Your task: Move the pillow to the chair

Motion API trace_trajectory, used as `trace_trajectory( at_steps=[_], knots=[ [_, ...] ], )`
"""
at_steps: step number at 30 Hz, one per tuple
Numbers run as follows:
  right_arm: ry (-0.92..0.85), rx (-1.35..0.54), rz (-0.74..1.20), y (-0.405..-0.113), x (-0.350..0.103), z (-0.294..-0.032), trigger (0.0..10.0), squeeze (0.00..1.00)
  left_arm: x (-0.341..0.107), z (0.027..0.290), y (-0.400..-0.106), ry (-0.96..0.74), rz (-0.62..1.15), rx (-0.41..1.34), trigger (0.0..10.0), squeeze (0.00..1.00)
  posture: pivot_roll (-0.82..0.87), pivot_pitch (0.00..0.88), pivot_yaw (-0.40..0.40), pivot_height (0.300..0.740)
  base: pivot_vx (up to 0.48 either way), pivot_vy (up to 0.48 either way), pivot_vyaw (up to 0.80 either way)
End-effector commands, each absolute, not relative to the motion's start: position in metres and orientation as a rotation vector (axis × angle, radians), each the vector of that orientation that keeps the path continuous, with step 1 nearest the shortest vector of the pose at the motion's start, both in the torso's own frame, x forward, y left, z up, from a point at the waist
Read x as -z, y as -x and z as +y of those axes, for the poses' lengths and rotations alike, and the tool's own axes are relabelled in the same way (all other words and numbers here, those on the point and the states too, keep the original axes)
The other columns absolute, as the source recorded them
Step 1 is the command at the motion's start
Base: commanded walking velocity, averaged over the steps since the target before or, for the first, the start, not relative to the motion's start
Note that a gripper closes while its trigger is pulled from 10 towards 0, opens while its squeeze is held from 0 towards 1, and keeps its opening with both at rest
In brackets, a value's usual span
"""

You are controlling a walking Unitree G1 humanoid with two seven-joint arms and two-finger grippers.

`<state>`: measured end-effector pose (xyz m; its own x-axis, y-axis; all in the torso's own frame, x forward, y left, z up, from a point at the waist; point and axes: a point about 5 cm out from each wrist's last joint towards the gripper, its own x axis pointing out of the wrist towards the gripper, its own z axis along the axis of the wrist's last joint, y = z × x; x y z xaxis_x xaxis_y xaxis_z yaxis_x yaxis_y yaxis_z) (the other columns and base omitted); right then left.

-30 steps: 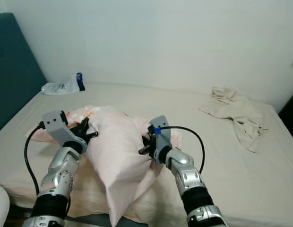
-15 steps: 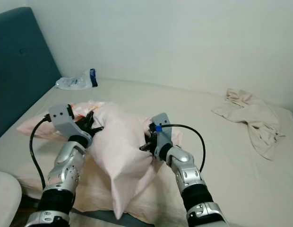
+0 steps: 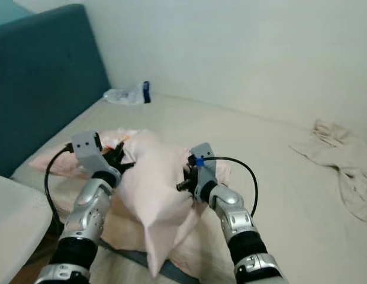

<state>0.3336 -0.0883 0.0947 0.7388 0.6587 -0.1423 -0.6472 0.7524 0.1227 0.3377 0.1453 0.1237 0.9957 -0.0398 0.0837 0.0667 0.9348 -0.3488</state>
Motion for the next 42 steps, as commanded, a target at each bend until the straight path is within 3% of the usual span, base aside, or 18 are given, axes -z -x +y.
trace_trajectory(
  at_steps=[1,26,39,42],
  knots=[
    [-0.073,-0.800,0.082,-0.335,-0.114,-0.066,10.0,0.00,-0.128,0.122,-0.340,0.339,-0.075,0.152,10.0,0.00,0.01,0.000,-0.017,0.739,0.000,0.000,0.79],
    [-0.095,-0.786,0.075,-0.335,-0.111,-0.069,10.0,0.00,-0.118,0.130,-0.339,0.302,-0.034,0.114,10.0,0.00,0.01,0.000,-0.016,0.739,0.000,0.000,0.79],
    [-0.144,-0.643,0.085,-0.341,-0.105,-0.100,10.0,0.00,-0.105,0.137,-0.333,0.171,0.000,0.116,10.0,0.00,0.02,0.000,-0.014,0.739,0.000,0.000,0.79],
    [-0.163,-0.551,0.110,-0.341,-0.095,-0.120,10.0,0.00,-0.098,0.142,-0.329,0.163,0.019,0.102,10.0,0.00,0.02,0.000,-0.013,0.739,0.000,0.000,0.79]
  ],
)
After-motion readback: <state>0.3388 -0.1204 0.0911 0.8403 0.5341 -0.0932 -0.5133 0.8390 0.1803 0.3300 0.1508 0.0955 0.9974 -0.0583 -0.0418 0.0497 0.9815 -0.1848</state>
